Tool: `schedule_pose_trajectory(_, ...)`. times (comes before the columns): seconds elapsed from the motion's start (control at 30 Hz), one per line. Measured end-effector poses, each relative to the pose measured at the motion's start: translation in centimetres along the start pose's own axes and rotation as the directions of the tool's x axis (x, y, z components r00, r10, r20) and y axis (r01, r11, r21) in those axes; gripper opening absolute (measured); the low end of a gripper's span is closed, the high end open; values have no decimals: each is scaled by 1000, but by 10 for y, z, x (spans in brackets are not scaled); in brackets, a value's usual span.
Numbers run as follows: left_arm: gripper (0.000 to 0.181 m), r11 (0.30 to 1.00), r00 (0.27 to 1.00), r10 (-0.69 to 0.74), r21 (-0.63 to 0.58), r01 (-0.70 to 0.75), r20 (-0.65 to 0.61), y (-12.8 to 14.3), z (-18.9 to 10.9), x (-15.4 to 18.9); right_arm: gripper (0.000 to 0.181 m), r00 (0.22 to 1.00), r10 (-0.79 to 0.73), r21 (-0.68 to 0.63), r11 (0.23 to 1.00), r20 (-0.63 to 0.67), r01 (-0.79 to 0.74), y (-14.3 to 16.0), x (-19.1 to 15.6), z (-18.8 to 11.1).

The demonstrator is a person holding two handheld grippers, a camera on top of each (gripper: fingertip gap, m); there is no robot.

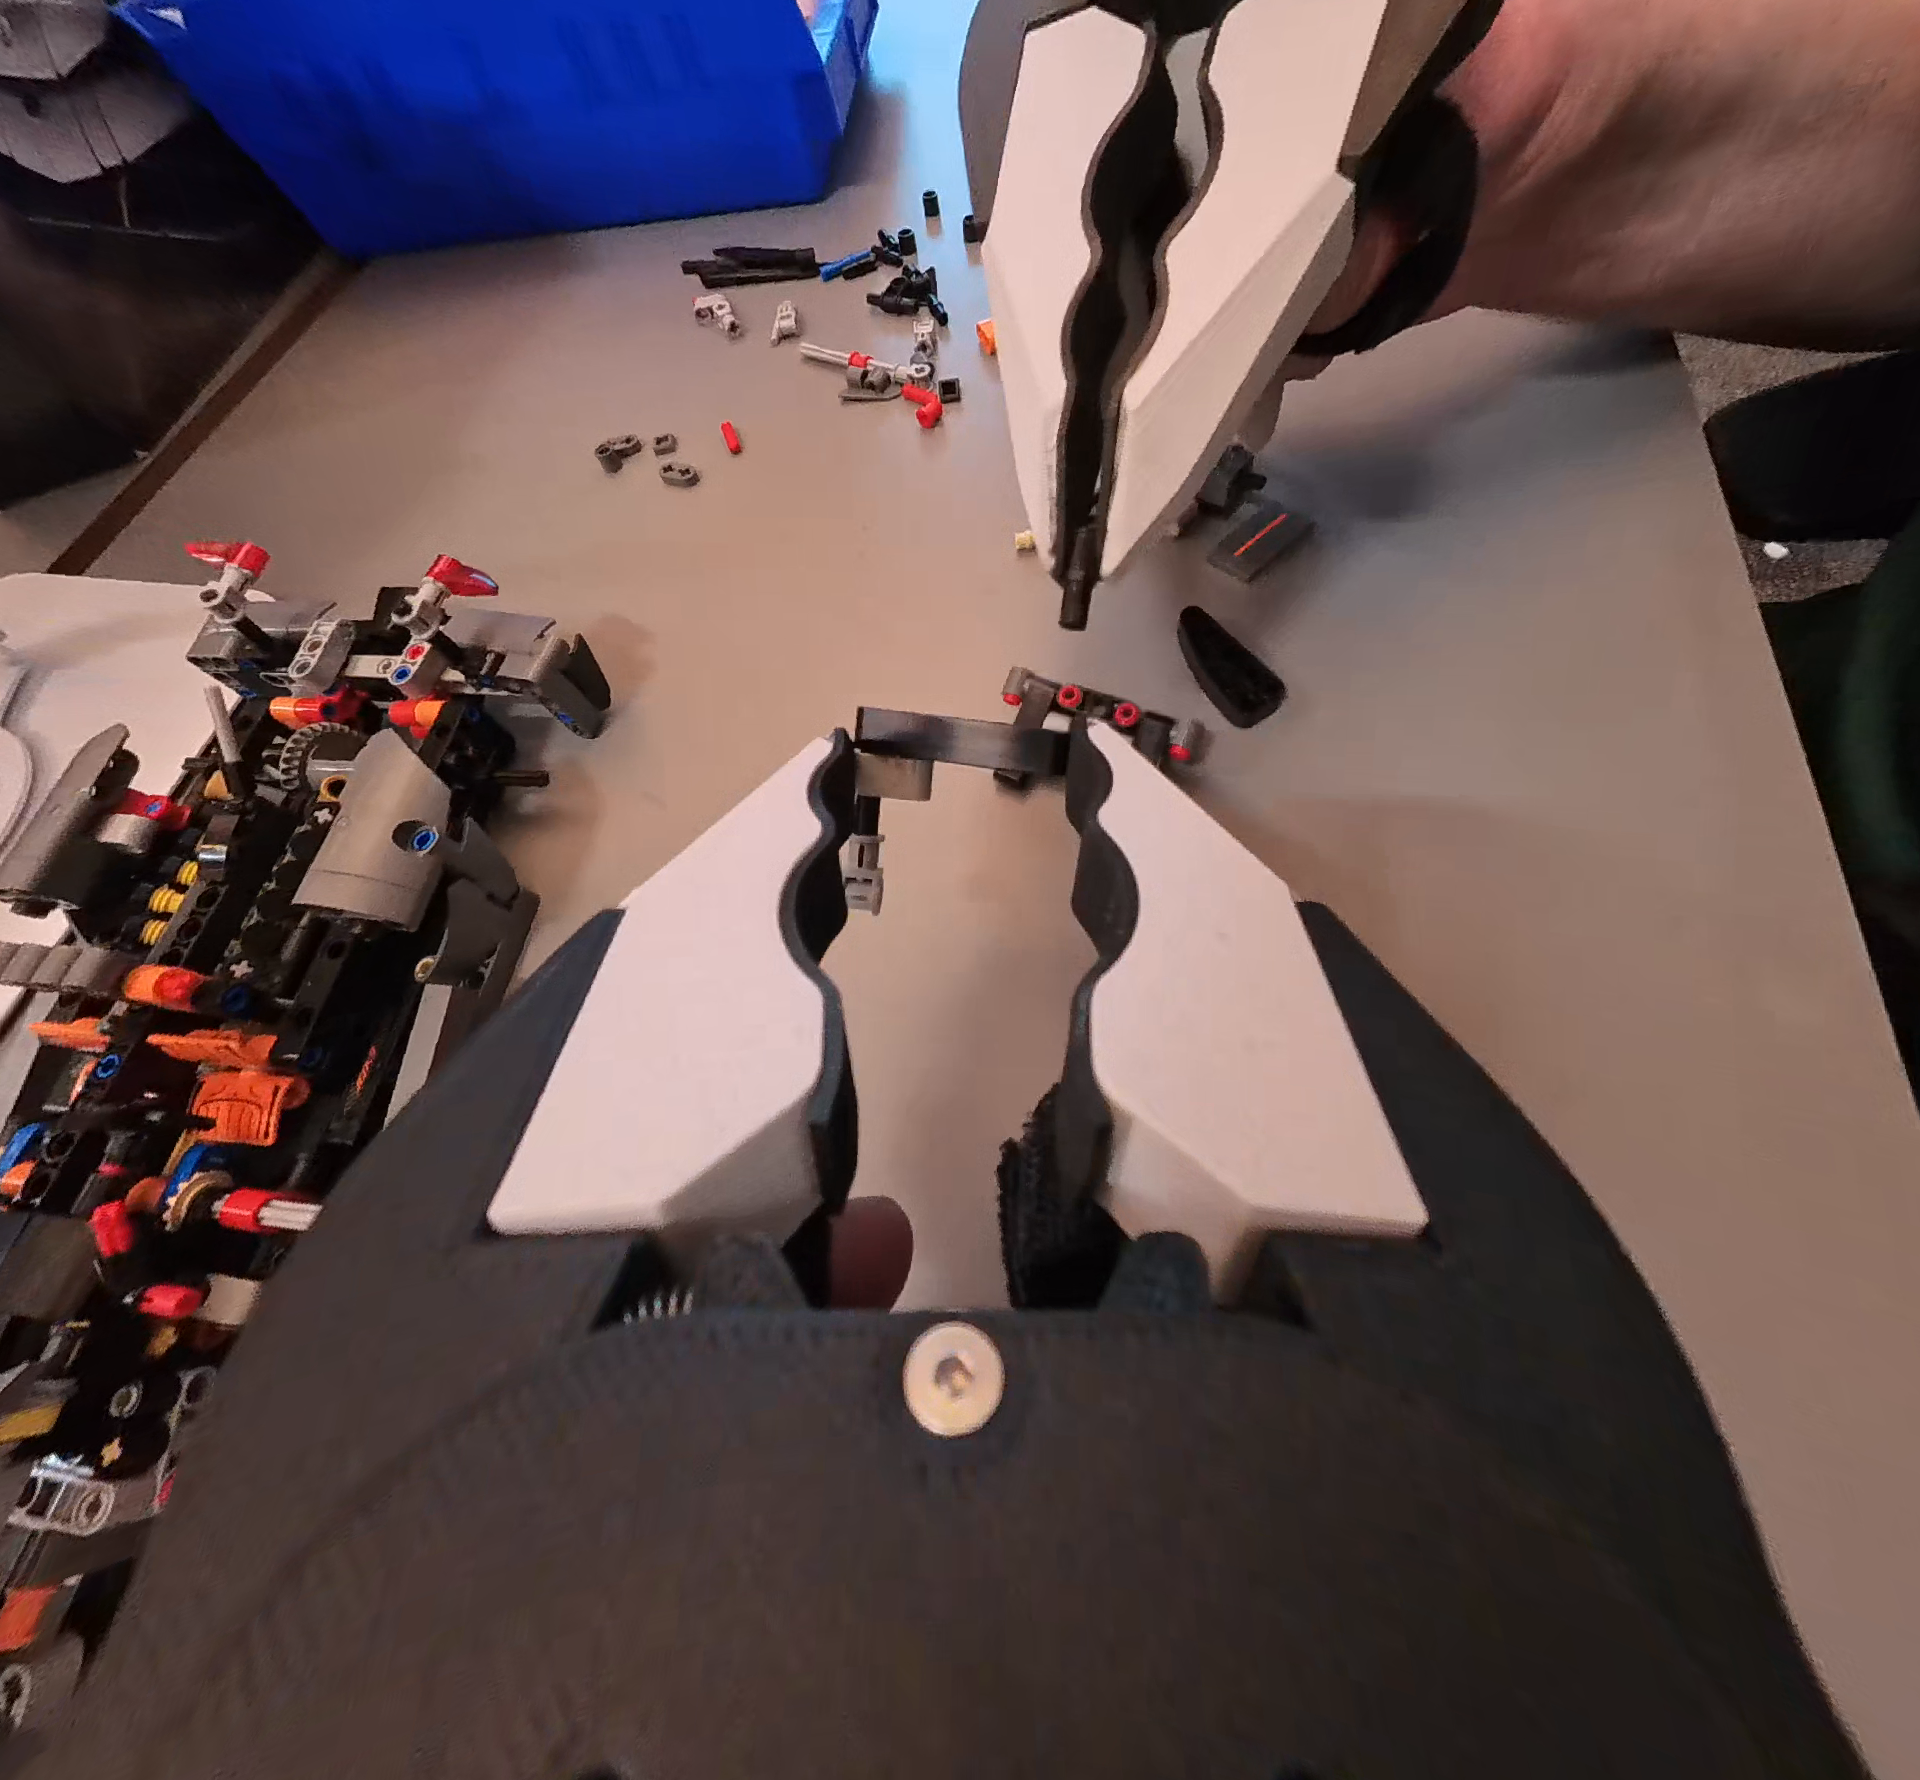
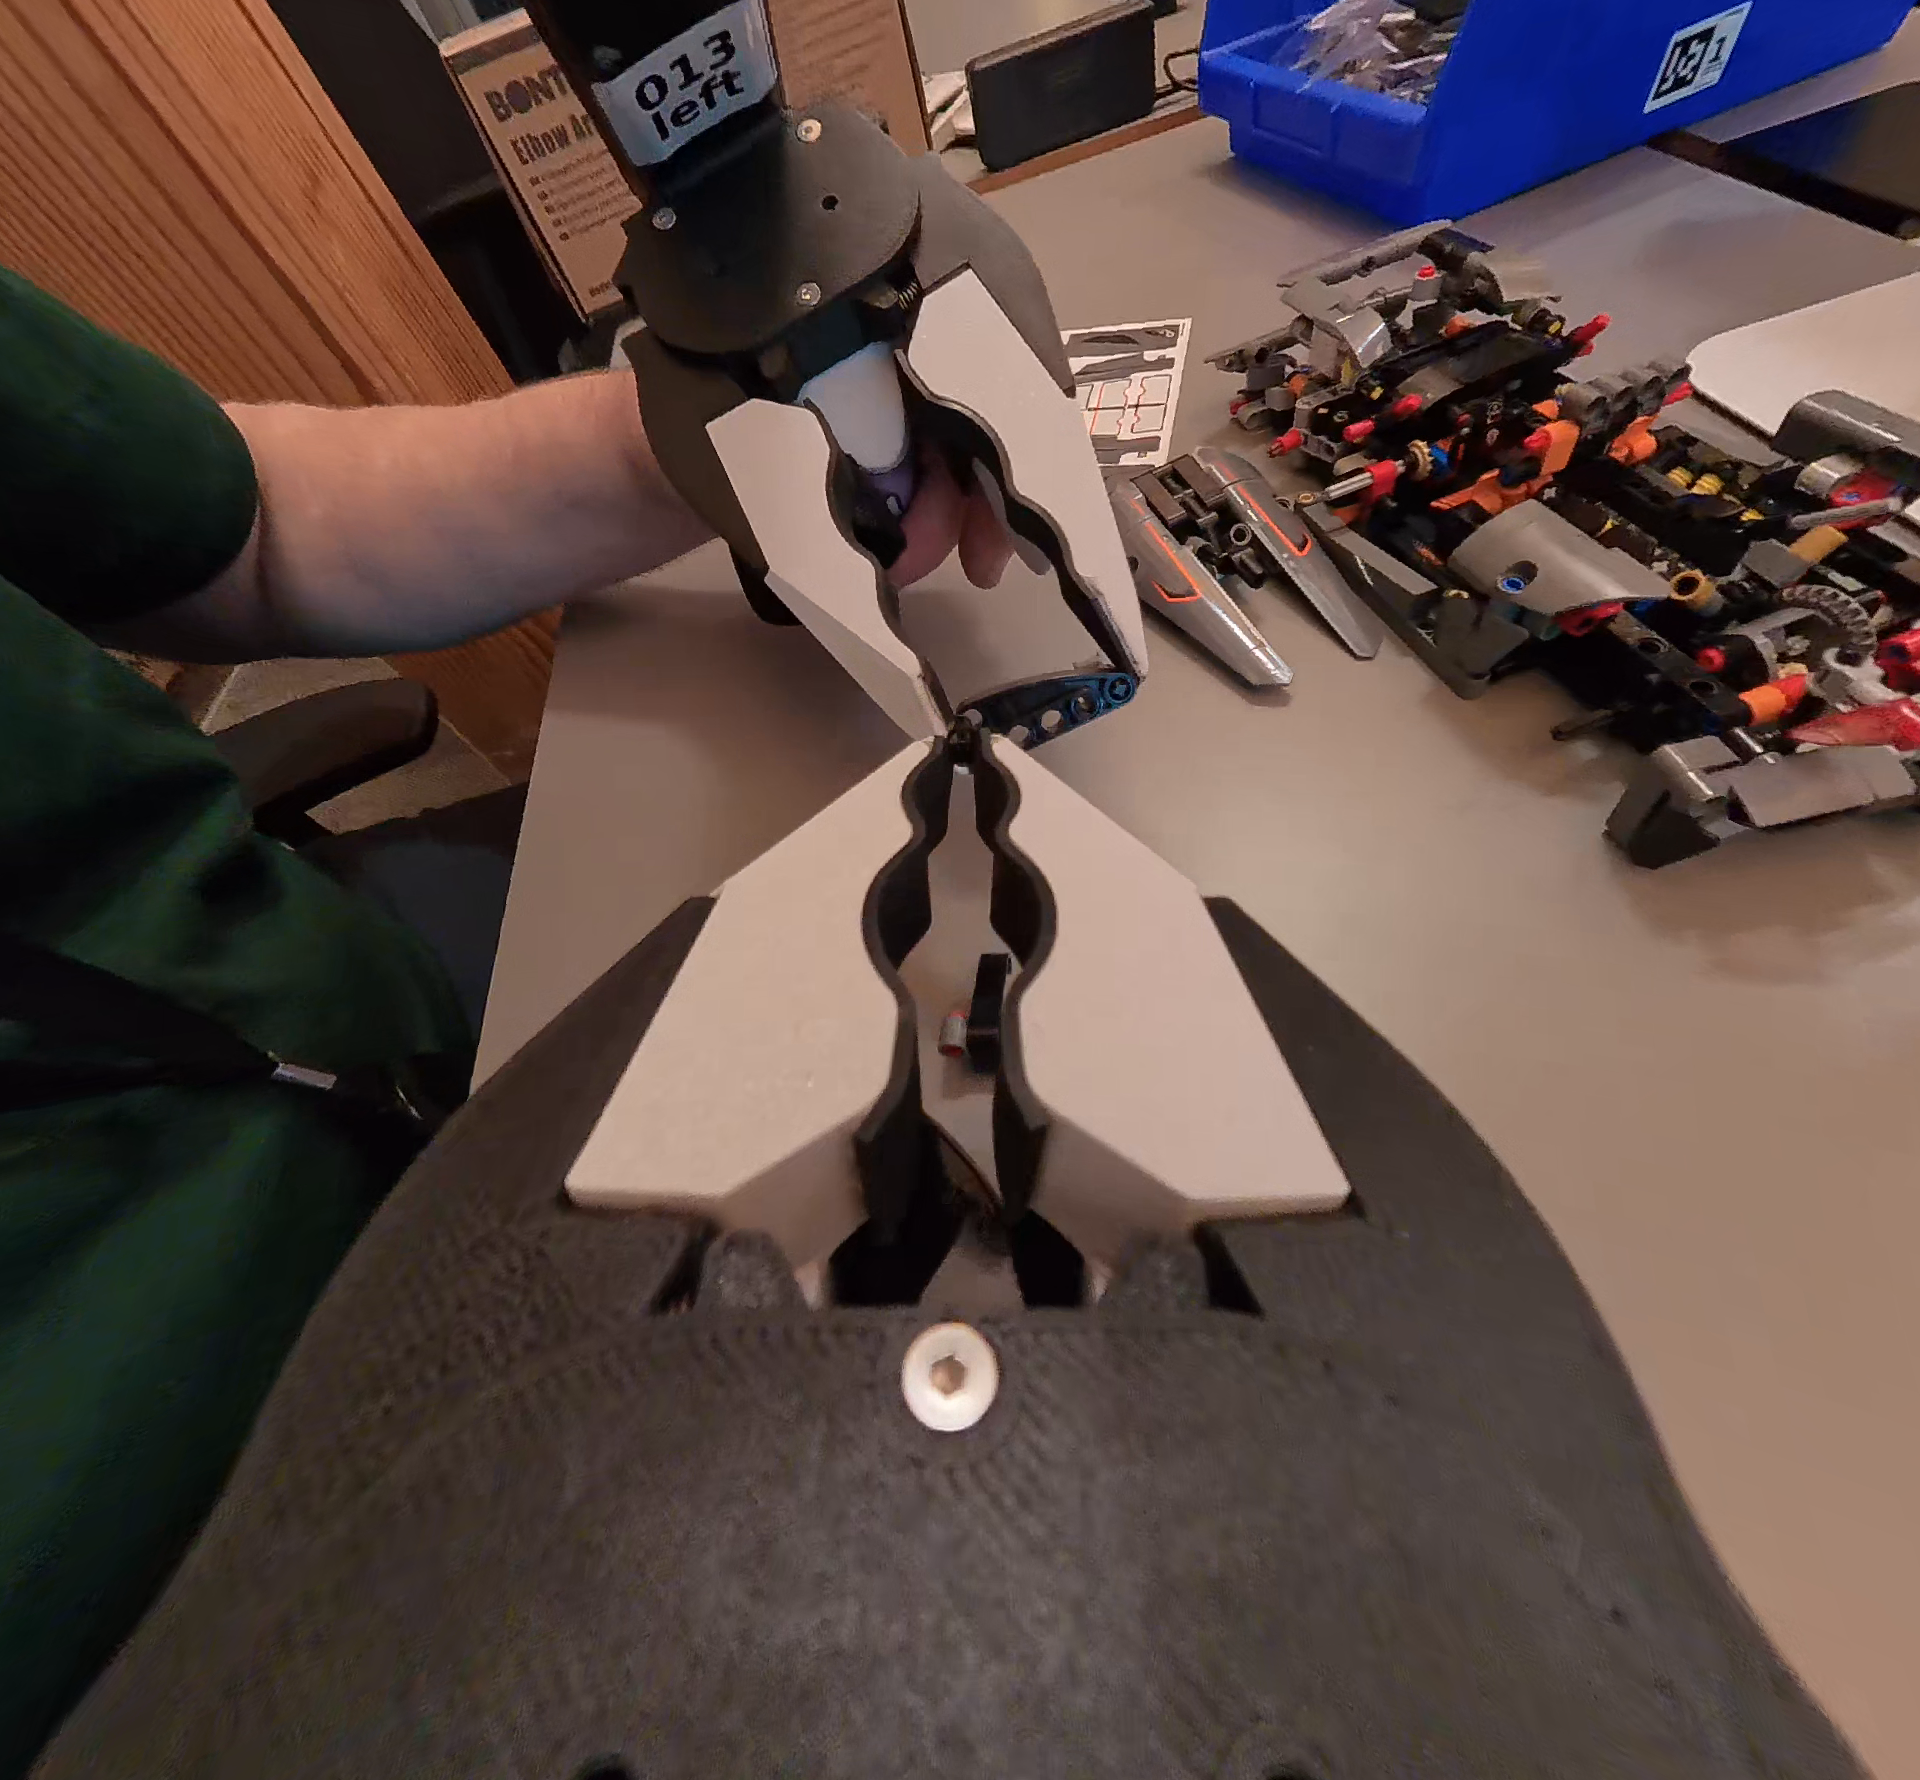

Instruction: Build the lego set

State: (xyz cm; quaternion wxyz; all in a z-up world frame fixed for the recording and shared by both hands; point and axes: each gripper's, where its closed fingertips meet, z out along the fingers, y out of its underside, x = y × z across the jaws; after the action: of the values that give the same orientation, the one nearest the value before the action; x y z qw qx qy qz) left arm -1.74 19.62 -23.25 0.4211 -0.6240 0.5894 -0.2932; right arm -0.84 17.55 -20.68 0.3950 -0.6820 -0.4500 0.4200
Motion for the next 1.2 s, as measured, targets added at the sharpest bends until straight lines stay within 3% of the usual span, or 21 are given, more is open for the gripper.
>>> schedule_pose_trajectory(0.33, 39, 996, 997, 43, 75, -38, -62, -7, -16, -9, 3, 998, -59, -9, 998, -9, 59, -18, 6, 10)
schedule_pose_trajectory(0.63, 39, 981, 999, 42, 192, -38, -18, -11, -25, -17, 2, 994, -104, -1, 995, -26, 104, -35, 16, 29)
schedule_pose_trajectory(1.2, 39, 986, 997, 72, 150, -76, 35, -5, -23, -24, 2, 989, -147, 32, 989, -29, 148, -37, 23, 35)
